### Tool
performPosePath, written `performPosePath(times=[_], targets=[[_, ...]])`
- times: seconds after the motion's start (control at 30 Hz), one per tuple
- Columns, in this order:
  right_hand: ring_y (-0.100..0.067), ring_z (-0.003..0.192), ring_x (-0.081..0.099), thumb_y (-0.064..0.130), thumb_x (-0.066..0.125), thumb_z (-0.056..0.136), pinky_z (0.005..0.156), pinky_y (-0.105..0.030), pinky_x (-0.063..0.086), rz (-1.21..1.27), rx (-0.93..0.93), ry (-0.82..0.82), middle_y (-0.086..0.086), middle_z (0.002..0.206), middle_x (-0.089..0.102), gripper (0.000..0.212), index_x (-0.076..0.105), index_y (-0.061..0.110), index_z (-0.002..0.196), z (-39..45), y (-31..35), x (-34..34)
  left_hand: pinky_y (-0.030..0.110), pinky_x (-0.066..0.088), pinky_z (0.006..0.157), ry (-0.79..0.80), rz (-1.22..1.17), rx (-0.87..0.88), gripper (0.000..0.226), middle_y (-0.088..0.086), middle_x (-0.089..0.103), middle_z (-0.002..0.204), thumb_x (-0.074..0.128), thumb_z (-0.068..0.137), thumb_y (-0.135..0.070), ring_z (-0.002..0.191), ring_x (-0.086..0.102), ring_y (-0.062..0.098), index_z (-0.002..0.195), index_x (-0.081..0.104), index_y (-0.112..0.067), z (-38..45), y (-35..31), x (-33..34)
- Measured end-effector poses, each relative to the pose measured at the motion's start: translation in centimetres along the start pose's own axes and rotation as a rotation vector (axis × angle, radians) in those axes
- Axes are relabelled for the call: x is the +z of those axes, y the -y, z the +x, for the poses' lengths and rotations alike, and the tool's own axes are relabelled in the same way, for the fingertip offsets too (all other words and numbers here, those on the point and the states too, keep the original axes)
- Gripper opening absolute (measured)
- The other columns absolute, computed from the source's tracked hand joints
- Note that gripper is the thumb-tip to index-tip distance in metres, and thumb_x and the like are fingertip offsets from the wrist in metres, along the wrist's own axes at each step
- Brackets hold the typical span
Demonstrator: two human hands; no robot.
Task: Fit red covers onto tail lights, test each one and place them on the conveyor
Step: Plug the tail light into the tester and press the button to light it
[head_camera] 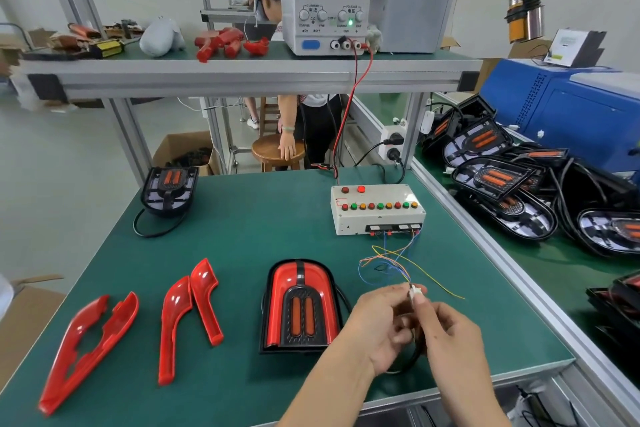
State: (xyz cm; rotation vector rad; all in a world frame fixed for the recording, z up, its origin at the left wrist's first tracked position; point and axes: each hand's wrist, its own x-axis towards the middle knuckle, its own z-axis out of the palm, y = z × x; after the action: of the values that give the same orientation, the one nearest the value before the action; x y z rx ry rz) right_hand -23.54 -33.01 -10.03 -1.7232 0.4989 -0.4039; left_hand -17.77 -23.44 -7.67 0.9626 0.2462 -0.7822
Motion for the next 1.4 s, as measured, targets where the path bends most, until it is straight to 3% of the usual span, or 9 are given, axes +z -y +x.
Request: performPosePath(times=[0.23, 0.33, 0.47, 0.53, 0.63, 0.77, 1.0, 1.23, 1.4], targets=[[-0.014, 0.05, 0.045, 0.073, 0.058, 0.078, 0.058, -0.03, 0.033, 0.061, 0.11, 0.027, -0.004, 0.057, 0.059, 0.064, 0.07, 0.01, 0.074, 1.2, -0.1, -2.4, 0.018, 0.032, 0.04, -0.284, 0.528, 0.514, 0.024, -0.003, 0.078, 0.085, 0.058, 0.103, -0.032, 0.043, 0.051, 0.008, 0.089, 0.071, -0.017, -4.4, -2.7, -2.2], [-0.015, 0.053, 0.052, 0.056, 0.066, 0.084, 0.062, -0.031, 0.041, -0.015, 0.069, -0.062, 0.003, 0.069, 0.068, 0.04, 0.072, 0.017, 0.083, 0.9, -0.4, -3.6, 0.027, 0.043, 0.055, -0.575, 0.767, 0.76, 0.027, -0.014, 0.07, 0.065, 0.066, 0.096, -0.035, 0.05, 0.053, 0.005, 0.074, 0.069, -0.02, -7.4, -4.7, -6.1], [-0.004, 0.073, 0.059, 0.044, 0.07, 0.086, 0.069, -0.011, 0.043, -0.103, -0.199, -0.439, 0.005, 0.094, 0.063, 0.021, 0.066, 0.031, 0.102, -1.7, 0.3, -3.0, 0.033, 0.044, 0.077, -0.868, 1.035, 0.766, 0.015, -0.008, 0.066, 0.084, 0.066, 0.092, -0.04, 0.084, 0.061, 0.01, 0.084, 0.065, -0.027, -9.2, -6.0, -10.8], [-0.002, 0.071, 0.06, 0.048, 0.062, 0.082, 0.067, -0.005, 0.043, -0.064, -0.37, -0.421, 0.006, 0.088, 0.063, 0.019, 0.068, 0.034, 0.093, -3.7, 1.3, -1.2, 0.032, 0.04, 0.08, -0.902, 1.101, 0.67, 0.021, -0.007, 0.062, 0.1, 0.065, 0.093, -0.044, 0.091, 0.059, 0.014, 0.1, 0.064, -0.024, -9.0, -5.7, -12.2], [-0.001, 0.066, 0.063, 0.031, 0.072, 0.087, 0.065, -0.006, 0.047, -0.198, -0.39, -0.149, 0.015, 0.082, 0.068, 0.007, 0.07, 0.037, 0.083, -4.6, 1.0, 1.2, 0.03, 0.038, 0.083, -0.891, 1.166, 0.529, 0.039, -0.005, 0.061, 0.105, 0.063, 0.093, -0.051, 0.095, 0.056, 0.015, 0.116, 0.062, -0.02, -8.1, -5.2, -13.2], [-0.014, 0.057, 0.07, 0.03, 0.07, 0.092, 0.064, -0.036, 0.061, -0.215, 0.026, 0.26, 0.017, 0.078, 0.074, 0.003, 0.07, 0.032, 0.09, -4.2, 1.2, 3.4, 0.032, 0.043, 0.081, -0.785, 1.232, 0.397, 0.046, -0.005, 0.065, 0.1, 0.057, 0.096, -0.053, 0.103, 0.061, 0.021, 0.121, 0.062, -0.015, -7.0, -4.7, -13.4], [-0.02, 0.044, 0.059, 0.039, 0.049, 0.105, 0.041, -0.024, 0.043, -0.074, 0.24, 0.543, -0.005, 0.081, 0.079, 0.037, 0.07, 0.011, 0.092, -2.5, 1.0, 4.9, 0.01, 0.038, 0.06, -0.682, 1.037, 0.425, 0.016, -0.012, 0.066, 0.083, 0.063, 0.095, -0.047, 0.076, 0.06, -0.002, 0.087, 0.055, -0.037, -7.4, -3.9, -12.6], [-0.023, 0.047, 0.055, 0.037, 0.058, 0.099, 0.042, -0.025, 0.04, 0.076, 0.184, 0.589, -0.012, 0.072, 0.072, 0.034, 0.056, 0.004, 0.093, -1.6, 0.0, 3.6, 0.023, 0.052, 0.085, -0.543, 0.96, 0.512, 0.02, -0.01, 0.072, 0.1, 0.066, 0.095, -0.045, 0.092, 0.067, 0.004, 0.11, 0.064, -0.033, -6.9, -4.0, -12.0], [-0.032, 0.056, 0.059, 0.027, 0.055, 0.099, 0.051, -0.035, 0.047, 0.213, 0.16, 0.449, -0.018, 0.064, 0.063, 0.023, 0.058, 0.004, 0.1, -1.7, -1.1, 2.9, 0.009, 0.045, 0.068, -0.489, 1.023, 0.587, 0.025, -0.021, 0.073, 0.089, 0.057, 0.095, -0.058, 0.081, 0.065, -0.006, 0.098, 0.069, -0.036, -6.0, -5.4, -10.6]])
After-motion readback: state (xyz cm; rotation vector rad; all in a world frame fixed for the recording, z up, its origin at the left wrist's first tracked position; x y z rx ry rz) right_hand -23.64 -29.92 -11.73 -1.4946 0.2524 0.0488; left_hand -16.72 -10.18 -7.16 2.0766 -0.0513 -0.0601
